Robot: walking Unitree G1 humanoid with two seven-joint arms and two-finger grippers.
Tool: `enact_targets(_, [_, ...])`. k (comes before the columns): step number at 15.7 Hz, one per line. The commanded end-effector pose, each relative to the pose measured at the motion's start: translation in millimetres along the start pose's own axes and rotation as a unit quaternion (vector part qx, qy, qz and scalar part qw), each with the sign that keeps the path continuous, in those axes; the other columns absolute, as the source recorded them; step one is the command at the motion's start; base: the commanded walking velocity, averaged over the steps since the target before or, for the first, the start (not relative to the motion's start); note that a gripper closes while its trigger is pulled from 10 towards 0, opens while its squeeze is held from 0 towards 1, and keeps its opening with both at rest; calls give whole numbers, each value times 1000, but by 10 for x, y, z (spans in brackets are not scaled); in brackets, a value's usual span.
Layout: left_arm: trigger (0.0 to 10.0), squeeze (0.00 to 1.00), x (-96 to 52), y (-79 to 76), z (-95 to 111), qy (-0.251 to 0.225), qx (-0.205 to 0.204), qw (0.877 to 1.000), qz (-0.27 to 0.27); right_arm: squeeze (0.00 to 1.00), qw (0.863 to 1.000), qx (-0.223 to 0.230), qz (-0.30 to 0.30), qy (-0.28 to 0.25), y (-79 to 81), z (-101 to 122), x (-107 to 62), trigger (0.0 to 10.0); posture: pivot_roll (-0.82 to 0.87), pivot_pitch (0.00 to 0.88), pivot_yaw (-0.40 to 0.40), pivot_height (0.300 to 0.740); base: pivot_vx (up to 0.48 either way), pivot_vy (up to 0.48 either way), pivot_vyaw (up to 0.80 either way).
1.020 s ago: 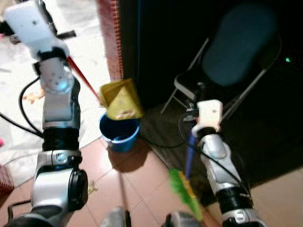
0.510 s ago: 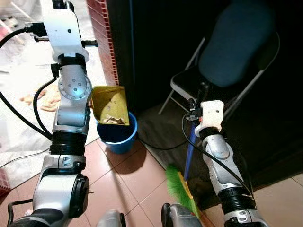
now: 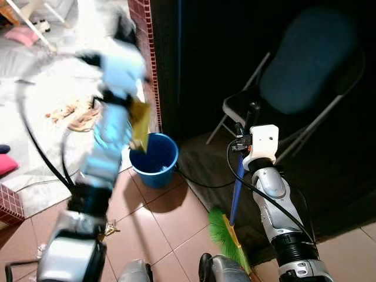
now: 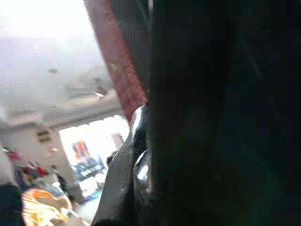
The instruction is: Sweep floor
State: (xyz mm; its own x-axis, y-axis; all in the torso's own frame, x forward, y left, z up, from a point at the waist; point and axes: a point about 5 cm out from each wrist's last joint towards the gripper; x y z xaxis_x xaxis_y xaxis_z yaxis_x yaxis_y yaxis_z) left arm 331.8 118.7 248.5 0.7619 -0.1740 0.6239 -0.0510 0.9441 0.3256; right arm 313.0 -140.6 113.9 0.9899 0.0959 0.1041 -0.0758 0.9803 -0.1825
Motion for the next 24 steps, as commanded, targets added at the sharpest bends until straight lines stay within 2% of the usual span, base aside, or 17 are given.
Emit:
enact_targets(1, [10000, 0, 58, -6, 201, -59, 11, 998, -14, 0, 1000, -4, -4, -17, -29, 67, 30, 10000, -59, 77, 13, 740, 0, 0, 0])
enact_targets(3, [10000, 0, -144, -249, 112, -64, 20, 992, -109, 0, 1000, -5, -5, -17, -41, 68, 36, 10000, -59, 76, 11, 740, 0, 0, 0])
enact_targets(4, [10000, 0, -277, -413, 84, -76, 34, 980, -179, 0, 1000, -5, -5, -17, -42, 68, 40, 10000, -59, 76, 11, 740, 0, 0, 0])
enact_targets(5, [10000, 0, -399, -560, 85, -87, 29, 965, -244, 0, 1000, -5, -5, -18, -42, 71, 46, 10000, -60, 76, 11, 740, 0, 0, 0])
enact_targets(6, [10000, 0, -482, -667, 78, -83, 24, 952, -295, 0, 1000, -6, -5, -19, -43, 74, 48, 10000, -58, 77, 12, 740, 0, 0, 0])
enact_targets(7, [10000, 0, -508, -695, 86, -82, 9, 946, -312, 0, 1000, -5, -5, -20, -42, 75, 48, 10000, -58, 77, 12, 740, 0, 0, 0])
enact_targets(10, [10000, 0, -337, -532, 158, -101, 22, 959, -265, 0, 1000, -4, -6, -21, -41, 75, 45, 10000, -60, 77, 13, 740, 0, 0, 0])
enact_targets(11, [10000, 0, -188, -402, 250, -114, 23, 967, -227, 0, 1000, -4, -6, -22, -42, 75, 45, 10000, -60, 77, 13, 740, 0, 0, 0])
enact_targets(14, [10000, 0, -15, -176, 404, -141, 50, 974, -170, 0, 1000, -5, -7, -24, -47, 80, 51, 10000, -60, 77, 13, 740, 0, 0, 0])
enact_targets(16, [10000, 0, 87, 41, 471, -131, 26, 986, -101, 0, 1000, -7, -7, -25, -55, 78, 58, 10000, -55, 69, 9, 740, 0, 0, 0])
enact_targets(17, [10000, 0, 161, 227, 502, -118, 8, 992, -41, 0, 1000, -8, -7, -25, -56, 77, 61, 10000, -55, 69, 9, 740, 0, 0, 0])
enact_targets(18, [10000, 0, 203, 344, 506, -107, -6, 994, -6, 0, 1000, -8, -6, -25, -53, 78, 68, 10000, -53, 64, 7, 740, 0, 0, 0])
enact_targets(19, [10000, 0, 234, 476, 509, -98, -2, 995, 30, 0, 1000, -9, -5, -26, -48, 77, 74, 10000, -50, 59, 4, 740, 0, 0, 0])
enact_targets(21, [10000, 0, 252, 694, 493, -82, 45, 993, 73, 0, 1000, -8, -4, -27, -43, 76, 81, 10000, -43, 54, 2, 740, 0, 0, 0])
enact_targets(23, [10000, 0, 172, 931, 364, -40, 102, 987, 116, 0, 1000, -8, -3, -26, -39, 70, 98, 10000, -43, 54, 2, 740, 0, 0, 0])
enact_targets(24, [10000, 0, 139, 992, 325, -27, 120, 985, 124, 0, 1000, -7, -3, -26, -35, 67, 100, 10000, -31, 53, 1, 740, 0, 0, 0])
Point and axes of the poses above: a point about 5 cm out from each wrist's last joint towards the gripper, its own x axis pointing out of the wrist towards the gripper, its own z axis along the axis of the wrist's last joint, y = z × x, and after that the axes turned 4 degrees about -x, right-handed
